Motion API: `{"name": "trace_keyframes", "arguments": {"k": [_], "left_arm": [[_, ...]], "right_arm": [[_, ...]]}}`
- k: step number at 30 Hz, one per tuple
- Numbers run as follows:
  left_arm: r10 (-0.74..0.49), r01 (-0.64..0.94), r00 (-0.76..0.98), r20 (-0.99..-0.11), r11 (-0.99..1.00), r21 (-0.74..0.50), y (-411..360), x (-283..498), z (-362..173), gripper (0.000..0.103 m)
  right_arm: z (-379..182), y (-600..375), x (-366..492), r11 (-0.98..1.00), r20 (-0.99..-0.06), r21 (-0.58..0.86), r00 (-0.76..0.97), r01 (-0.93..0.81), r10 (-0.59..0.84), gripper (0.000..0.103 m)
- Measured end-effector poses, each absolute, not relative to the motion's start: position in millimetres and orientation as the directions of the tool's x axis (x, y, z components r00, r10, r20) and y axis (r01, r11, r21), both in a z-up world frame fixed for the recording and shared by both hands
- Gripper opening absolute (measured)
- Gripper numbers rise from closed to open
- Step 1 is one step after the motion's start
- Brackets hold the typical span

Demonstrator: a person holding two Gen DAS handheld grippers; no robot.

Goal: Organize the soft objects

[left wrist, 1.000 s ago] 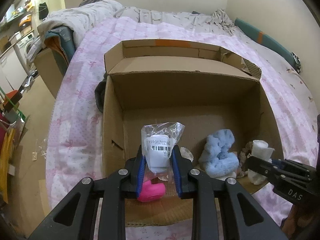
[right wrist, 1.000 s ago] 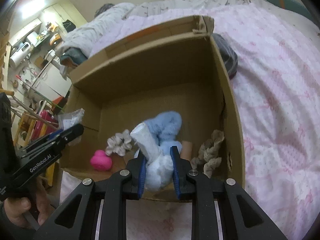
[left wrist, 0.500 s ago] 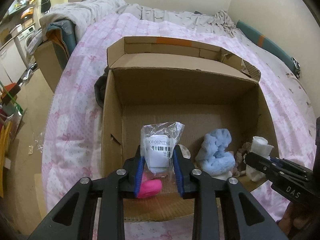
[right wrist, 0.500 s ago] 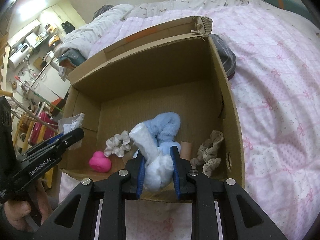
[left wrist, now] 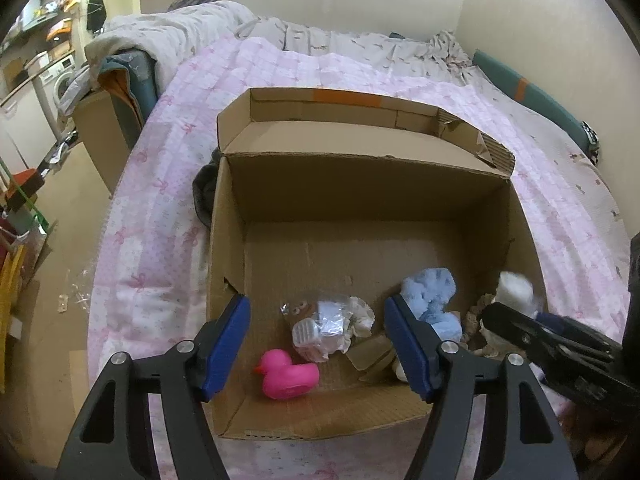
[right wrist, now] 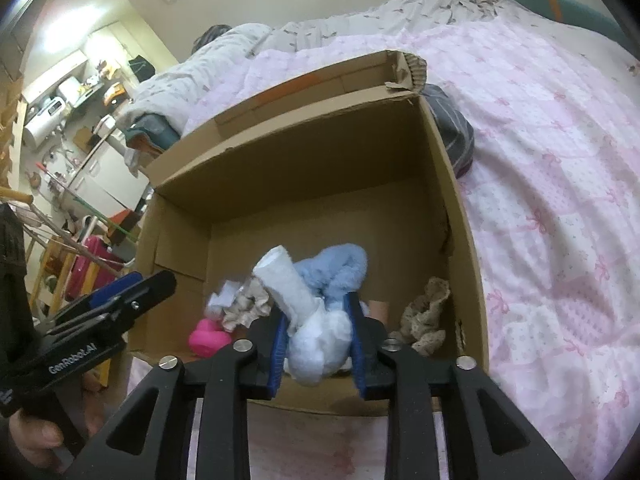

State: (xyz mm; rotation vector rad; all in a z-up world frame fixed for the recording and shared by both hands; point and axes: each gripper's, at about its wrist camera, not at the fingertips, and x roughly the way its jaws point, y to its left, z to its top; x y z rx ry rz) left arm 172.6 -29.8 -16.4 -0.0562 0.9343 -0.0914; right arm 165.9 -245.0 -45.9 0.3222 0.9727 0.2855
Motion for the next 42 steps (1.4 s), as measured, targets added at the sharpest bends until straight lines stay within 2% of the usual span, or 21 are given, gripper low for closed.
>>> {"name": "trace_keyframes", "arguments": {"k": [1, 2, 3, 5, 6, 7, 15, 17, 18, 23, 26, 28, 35, 42], "left_arm": [[-0.081, 0.042, 0.599, -0.797, 0.997, -0.070, -30.0, 171.8, -14.6, 0.067], [-0.060, 0.031, 0.611, -0.789, 0.998, -0.052, -29.8, 170.6, -12.3, 0.067], [-0.047, 0.024, 0.624, -0.780, 0.999, -0.041, -28.9, 169.2, -9.6, 0.067], [-0.044, 0.018, 0.645, -0.763, 0.999, -0.042, -26.7, 167.1, -4.6, 0.067], [-0.045, 0.015, 0.654, -0.755, 0.999, -0.046, -25.4, 166.1, -1.7, 0.067], [-0.048, 0.011, 0.661, -0.749, 0.998, -0.054, -23.5, 165.2, 1.0, 0.067], [0.006, -0.051, 0.737, -0.676, 0.998, -0.046, -9.2, 151.7, 24.1, 0.068], [0.011, -0.053, 0.745, -0.667, 0.998, -0.042, -7.7, 146.1, 28.2, 0.078], [0.020, -0.058, 0.748, -0.663, 0.998, -0.035, -7.7, 142.8, 29.8, 0.086], [0.010, -0.037, 0.763, -0.647, 0.999, -0.029, -6.9, 126.6, 38.0, 0.091], [0.005, -0.035, 0.792, -0.610, 0.999, -0.037, -0.5, 110.9, 46.6, 0.096], [0.002, -0.036, 0.810, -0.587, 0.998, -0.046, 3.6, 102.5, 53.2, 0.103], [-0.018, -0.009, 0.832, -0.555, 0.999, -0.046, 7.5, 69.7, 78.6, 0.103], [-0.026, 0.004, 0.840, -0.541, 0.999, -0.042, 12.6, 27.3, 84.1, 0.103]], "right_arm": [[-45.4, -245.5, 166.0, 0.916, -0.758, 0.392, 0.534, -0.086, 0.374, 0.068], [-43.8, -245.4, 166.2, 0.918, -0.756, 0.387, 0.541, -0.083, 0.368, 0.079], [-40.2, -245.0, 165.1, 0.922, -0.746, 0.379, 0.562, -0.083, 0.357, 0.085], [-33.4, -245.9, 163.2, 0.930, -0.734, 0.358, 0.591, -0.083, 0.335, 0.089], [-31.0, -246.2, 162.4, 0.935, -0.731, 0.344, 0.602, -0.081, 0.321, 0.100], [-28.1, -246.9, 160.5, 0.940, -0.721, 0.332, 0.621, -0.079, 0.307, 0.103], [-8.3, -254.9, 148.0, 0.944, -0.650, 0.319, 0.707, -0.079, 0.279, 0.103], [-3.3, -257.3, 144.1, 0.948, -0.637, 0.310, 0.723, -0.077, 0.267, 0.103], [-1.1, -257.6, 141.7, 0.951, -0.634, 0.299, 0.729, -0.074, 0.256, 0.103], [4.3, -255.4, 134.4, 0.960, -0.652, 0.273, 0.723, -0.058, 0.229, 0.103], [14.1, -256.0, 123.1, 0.965, -0.632, 0.257, 0.745, -0.057, 0.213, 0.103], [23.4, -255.4, 114.0, 0.972, -0.606, 0.227, 0.773, -0.057, 0.187, 0.103], [55.9, -250.1, 87.6, 0.975, -0.552, 0.204, 0.812, -0.087, 0.188, 0.103], [69.0, -237.2, 51.4, 0.979, -0.542, 0.154, 0.818, -0.132, 0.195, 0.103]]}}
